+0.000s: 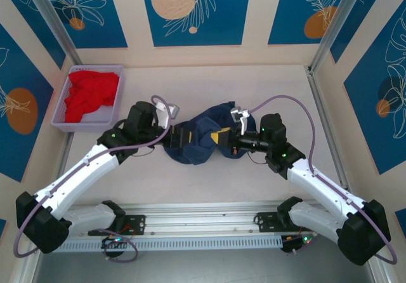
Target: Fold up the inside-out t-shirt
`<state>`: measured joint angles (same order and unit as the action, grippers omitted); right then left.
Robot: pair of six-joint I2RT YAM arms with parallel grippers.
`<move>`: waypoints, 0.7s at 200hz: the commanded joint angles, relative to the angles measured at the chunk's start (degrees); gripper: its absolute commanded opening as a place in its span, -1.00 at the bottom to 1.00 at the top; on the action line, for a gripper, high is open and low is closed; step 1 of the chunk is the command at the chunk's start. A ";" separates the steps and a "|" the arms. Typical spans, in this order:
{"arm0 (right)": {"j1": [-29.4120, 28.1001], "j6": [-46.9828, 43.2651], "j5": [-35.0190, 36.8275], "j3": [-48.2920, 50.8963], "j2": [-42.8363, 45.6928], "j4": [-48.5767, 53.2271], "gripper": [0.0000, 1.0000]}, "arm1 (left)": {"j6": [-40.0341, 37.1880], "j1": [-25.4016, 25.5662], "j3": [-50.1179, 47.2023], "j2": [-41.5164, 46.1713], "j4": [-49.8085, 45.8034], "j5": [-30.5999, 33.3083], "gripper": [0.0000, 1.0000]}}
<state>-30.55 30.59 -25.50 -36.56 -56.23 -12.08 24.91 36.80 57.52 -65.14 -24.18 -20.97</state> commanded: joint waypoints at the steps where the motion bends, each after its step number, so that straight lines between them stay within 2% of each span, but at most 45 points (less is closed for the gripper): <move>1: 0.23 1.53 0.07 0.16 0.02 -2.90 -1.00 | -1.13 1.52 -0.34 -2.68 3.30 -1.17 0.09; 31: 0.22 1.93 0.31 0.81 0.53 -3.08 -1.00 | 0.68 1.98 1.72 -8.39 7.77 -6.28 0.08; 43: 0.22 1.72 0.71 1.13 1.14 -2.79 -1.00 | 0.89 2.31 2.61 -10.39 7.60 -6.95 -0.01; 59: 0.22 0.29 1.75 1.43 2.13 -1.17 -1.00 | 1.15 2.32 2.41 -11.49 8.59 -7.10 -0.37; 73: 0.31 -1.40 3.54 1.96 3.06 0.93 -1.00 | 1.78 1.80 1.56 -10.75 12.75 -9.16 -0.83; 81: 0.31 -2.27 5.58 2.02 3.67 3.19 -1.00 | 2.23 1.20 0.78 -9.25 15.81 -10.66 -1.00; 101: 0.45 -2.21 15.71 1.19 5.05 11.11 -1.00 | 3.83 -0.42 -3.58 -2.65 26.89 -15.38 -1.00; 110: 0.40 -1.56 20.18 0.38 4.99 14.33 -0.91 | 4.10 -0.93 -5.52 0.16 31.42 -18.47 -1.00; 123: 0.31 -1.32 21.30 -0.88 4.58 16.95 -0.80 | 3.02 -1.18 -7.36 3.07 35.16 -21.20 -1.00; 140: -0.24 -3.45 19.95 -2.57 3.87 18.66 -0.59 | 0.17 -1.69 -7.37 4.39 34.43 -23.52 -1.00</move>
<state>-30.39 29.56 -9.96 -35.66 -52.07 0.10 27.94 36.05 50.85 -63.46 1.56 -36.69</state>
